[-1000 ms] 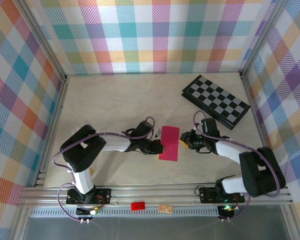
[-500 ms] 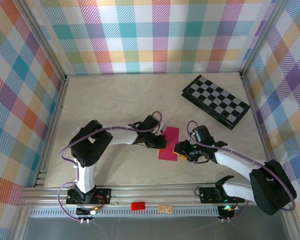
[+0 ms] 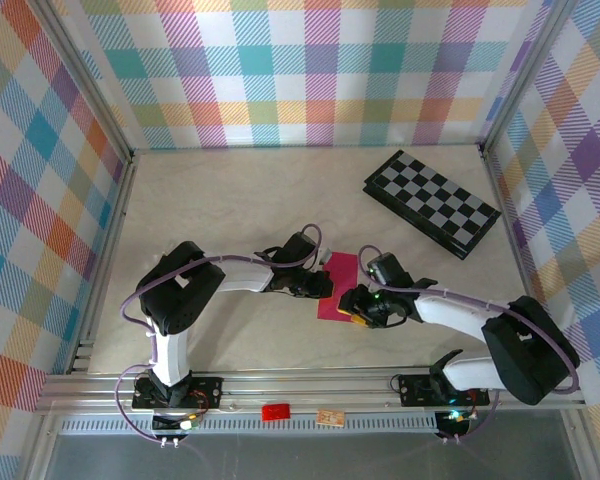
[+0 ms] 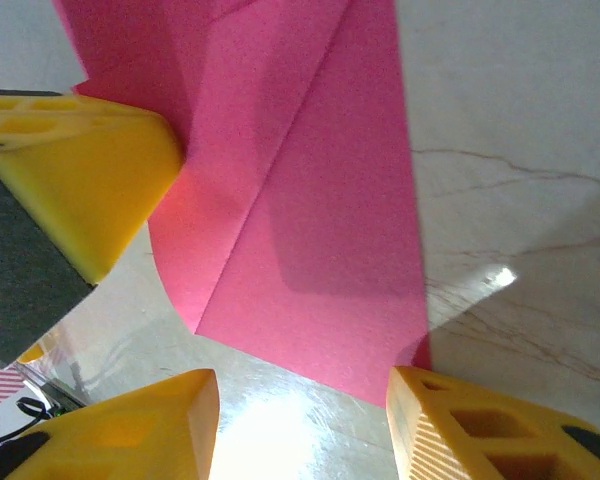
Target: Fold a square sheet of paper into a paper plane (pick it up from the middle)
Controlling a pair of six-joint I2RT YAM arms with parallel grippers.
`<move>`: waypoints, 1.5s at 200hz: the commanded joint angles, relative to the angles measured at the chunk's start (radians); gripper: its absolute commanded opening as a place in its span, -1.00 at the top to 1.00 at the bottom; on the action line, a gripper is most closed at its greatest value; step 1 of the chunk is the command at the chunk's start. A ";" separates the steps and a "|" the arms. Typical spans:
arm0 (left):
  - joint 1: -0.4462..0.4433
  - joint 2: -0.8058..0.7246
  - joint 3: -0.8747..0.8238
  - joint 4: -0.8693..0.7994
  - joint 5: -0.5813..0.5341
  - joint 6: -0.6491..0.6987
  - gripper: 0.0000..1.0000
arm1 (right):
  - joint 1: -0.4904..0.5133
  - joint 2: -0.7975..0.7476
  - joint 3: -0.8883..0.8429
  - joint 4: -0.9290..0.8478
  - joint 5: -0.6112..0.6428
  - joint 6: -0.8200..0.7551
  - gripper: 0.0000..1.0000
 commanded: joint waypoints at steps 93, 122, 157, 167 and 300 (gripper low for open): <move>0.000 -0.008 -0.044 -0.081 -0.013 -0.004 1.00 | 0.007 0.069 0.030 0.033 0.056 0.041 -0.03; 0.000 -0.007 -0.046 -0.082 -0.021 -0.004 1.00 | 0.007 0.097 0.031 0.129 0.020 0.047 -0.08; 0.000 -0.003 -0.043 -0.086 -0.020 -0.002 1.00 | -0.002 0.103 0.066 0.140 0.040 0.023 -0.12; 0.000 -0.002 -0.044 -0.089 -0.022 -0.001 1.00 | -0.013 0.105 0.075 0.142 0.031 0.020 -0.12; -0.001 0.000 -0.042 -0.090 -0.022 -0.002 1.00 | -0.154 0.168 0.056 0.263 -0.061 -0.019 0.08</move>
